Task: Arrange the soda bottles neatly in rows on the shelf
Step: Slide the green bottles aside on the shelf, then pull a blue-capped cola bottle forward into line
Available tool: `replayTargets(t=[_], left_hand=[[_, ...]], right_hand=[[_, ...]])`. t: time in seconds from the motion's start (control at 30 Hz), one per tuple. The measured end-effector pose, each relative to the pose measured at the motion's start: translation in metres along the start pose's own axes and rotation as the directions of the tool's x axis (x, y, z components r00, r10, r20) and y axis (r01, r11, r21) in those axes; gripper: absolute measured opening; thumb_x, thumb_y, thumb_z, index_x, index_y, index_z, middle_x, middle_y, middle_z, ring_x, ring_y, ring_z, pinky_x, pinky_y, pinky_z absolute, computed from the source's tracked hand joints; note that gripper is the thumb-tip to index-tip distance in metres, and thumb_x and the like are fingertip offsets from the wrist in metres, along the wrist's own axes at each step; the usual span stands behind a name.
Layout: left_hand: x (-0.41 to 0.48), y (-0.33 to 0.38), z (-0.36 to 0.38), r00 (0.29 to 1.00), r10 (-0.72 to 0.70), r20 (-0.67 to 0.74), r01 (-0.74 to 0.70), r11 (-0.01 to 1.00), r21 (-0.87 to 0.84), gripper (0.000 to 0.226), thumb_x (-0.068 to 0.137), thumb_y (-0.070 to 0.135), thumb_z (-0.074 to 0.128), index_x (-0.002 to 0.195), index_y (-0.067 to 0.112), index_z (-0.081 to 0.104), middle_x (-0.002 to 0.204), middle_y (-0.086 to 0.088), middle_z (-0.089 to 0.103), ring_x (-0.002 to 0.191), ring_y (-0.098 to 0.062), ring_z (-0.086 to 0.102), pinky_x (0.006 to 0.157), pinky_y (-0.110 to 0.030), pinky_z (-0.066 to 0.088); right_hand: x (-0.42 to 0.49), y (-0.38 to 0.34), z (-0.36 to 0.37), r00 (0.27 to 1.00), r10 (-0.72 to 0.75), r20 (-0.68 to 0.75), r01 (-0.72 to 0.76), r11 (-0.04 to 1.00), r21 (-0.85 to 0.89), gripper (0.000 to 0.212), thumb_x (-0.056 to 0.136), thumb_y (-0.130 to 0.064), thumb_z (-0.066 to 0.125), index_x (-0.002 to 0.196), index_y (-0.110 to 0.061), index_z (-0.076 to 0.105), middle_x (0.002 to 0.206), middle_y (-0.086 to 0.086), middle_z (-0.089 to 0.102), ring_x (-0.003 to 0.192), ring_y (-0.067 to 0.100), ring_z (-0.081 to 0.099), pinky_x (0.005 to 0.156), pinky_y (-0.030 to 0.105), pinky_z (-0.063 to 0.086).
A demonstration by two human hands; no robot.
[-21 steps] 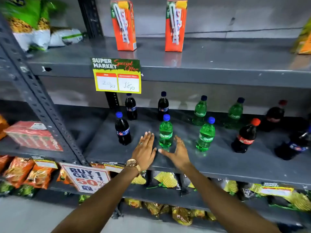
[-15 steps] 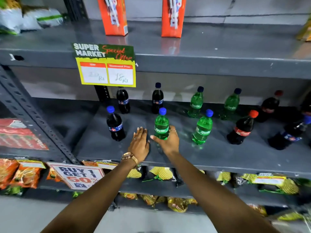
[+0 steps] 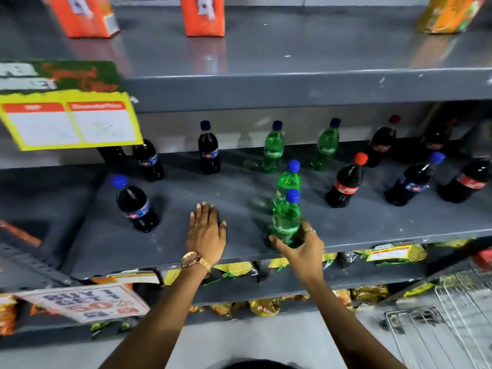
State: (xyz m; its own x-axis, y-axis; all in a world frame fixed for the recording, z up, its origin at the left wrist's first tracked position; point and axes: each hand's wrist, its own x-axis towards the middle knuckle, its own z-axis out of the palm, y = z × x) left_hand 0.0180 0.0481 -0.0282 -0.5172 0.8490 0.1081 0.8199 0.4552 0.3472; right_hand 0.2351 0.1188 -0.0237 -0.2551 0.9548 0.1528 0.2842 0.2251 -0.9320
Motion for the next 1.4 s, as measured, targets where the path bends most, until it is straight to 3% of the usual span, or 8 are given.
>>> replayTargets(t=[0.37,0.5,0.67,0.83,0.93,1.07,1.23,1.4], left_hand=[[0.005,0.032,0.01,0.977,-0.203,-0.059,0.205,0.978,0.023,0.052,0.097,0.025,0.035,0.143,0.001,0.028,0.155,-0.02,0.022,0.146,-0.034,0.014,0.121,-0.047,0.006],[0.004,0.039,0.009,0.972,-0.228,-0.062,0.231,0.972,0.038,0.052,0.097,0.023,0.034,0.143,0.001,0.027,0.155,-0.02,0.022,0.146,-0.034,0.014,0.121,-0.047,0.005],[0.003,0.042,0.007,0.971,-0.231,-0.058,0.234,0.971,0.051,0.051,0.097,0.022,0.035,0.143,0.001,0.028,0.155,-0.021,0.022,0.146,-0.034,0.014,0.121,-0.047,0.006],[0.002,0.042,0.006,0.971,-0.232,-0.06,0.235,0.971,0.041,0.05,0.098,0.022,0.035,0.143,0.001,0.027,0.155,-0.02,0.022,0.146,-0.033,0.014,0.121,-0.046,0.004],[0.002,0.043,0.007,0.97,-0.235,-0.068,0.238,0.971,0.039,0.05,0.097,0.022,0.036,0.143,0.002,0.028,0.155,-0.019,0.023,0.146,-0.033,0.014,0.121,-0.046,0.004],[0.001,0.042,0.008,0.967,-0.252,-0.046,0.254,0.966,0.045,0.051,0.098,0.023,0.035,0.144,0.004,0.027,0.156,-0.018,0.02,0.146,-0.032,0.013,0.121,-0.045,0.004],[0.002,0.043,0.006,0.966,-0.251,-0.056,0.254,0.966,0.042,0.051,0.098,0.025,0.034,0.145,0.005,0.025,0.157,-0.016,0.019,0.147,-0.03,0.011,0.122,-0.044,0.003],[0.001,0.043,0.006,0.969,-0.241,-0.05,0.243,0.969,0.048,0.052,0.098,0.025,0.033,0.145,0.006,0.024,0.157,-0.016,0.018,0.147,-0.03,0.011,0.122,-0.044,0.003]], right_hand=[[0.061,0.047,-0.126,0.933,0.112,-0.342,-0.132,0.991,-0.035,0.036,0.072,-0.022,0.081,0.1,-0.015,0.059,0.089,0.008,0.07,0.082,0.024,0.067,0.074,0.039,0.055],[0.088,0.055,-0.143,0.946,0.114,-0.305,-0.124,0.992,-0.012,0.039,0.073,-0.02,0.079,0.106,-0.019,0.058,0.091,0.002,0.068,0.082,0.015,0.066,0.074,0.03,0.05],[0.108,0.061,-0.15,0.981,0.091,-0.173,-0.093,0.996,-0.002,0.048,0.074,-0.025,0.08,0.114,-0.014,0.056,0.105,0.008,0.07,0.096,0.022,0.066,0.086,0.039,0.054],[0.104,0.071,-0.162,0.959,0.043,-0.28,-0.01,0.993,0.116,0.055,0.069,-0.035,0.081,0.115,-0.015,0.058,0.104,-0.007,0.066,0.096,0.004,0.065,0.084,0.017,0.051],[0.113,0.08,-0.181,0.854,0.047,-0.518,0.007,0.995,0.102,0.059,0.071,-0.043,0.077,0.114,-0.01,0.052,0.109,0.005,0.055,0.102,0.019,0.055,0.093,0.035,0.048],[0.151,0.094,-0.209,0.847,0.176,-0.502,-0.172,0.984,0.055,0.09,0.065,-0.026,0.086,0.136,-0.002,0.037,0.137,0.017,0.045,0.126,0.03,0.046,0.11,0.043,0.037],[0.171,0.099,-0.218,0.9,0.176,-0.4,-0.203,0.979,-0.026,0.052,0.064,-0.027,0.087,0.104,-0.015,0.056,0.107,0.012,0.067,0.101,0.03,0.063,0.087,0.038,0.05],[0.141,0.094,-0.209,0.864,0.178,-0.471,-0.195,0.981,0.014,0.05,0.069,-0.022,0.083,0.11,-0.006,0.059,0.106,0.018,0.067,0.098,0.032,0.062,0.087,0.039,0.05]])
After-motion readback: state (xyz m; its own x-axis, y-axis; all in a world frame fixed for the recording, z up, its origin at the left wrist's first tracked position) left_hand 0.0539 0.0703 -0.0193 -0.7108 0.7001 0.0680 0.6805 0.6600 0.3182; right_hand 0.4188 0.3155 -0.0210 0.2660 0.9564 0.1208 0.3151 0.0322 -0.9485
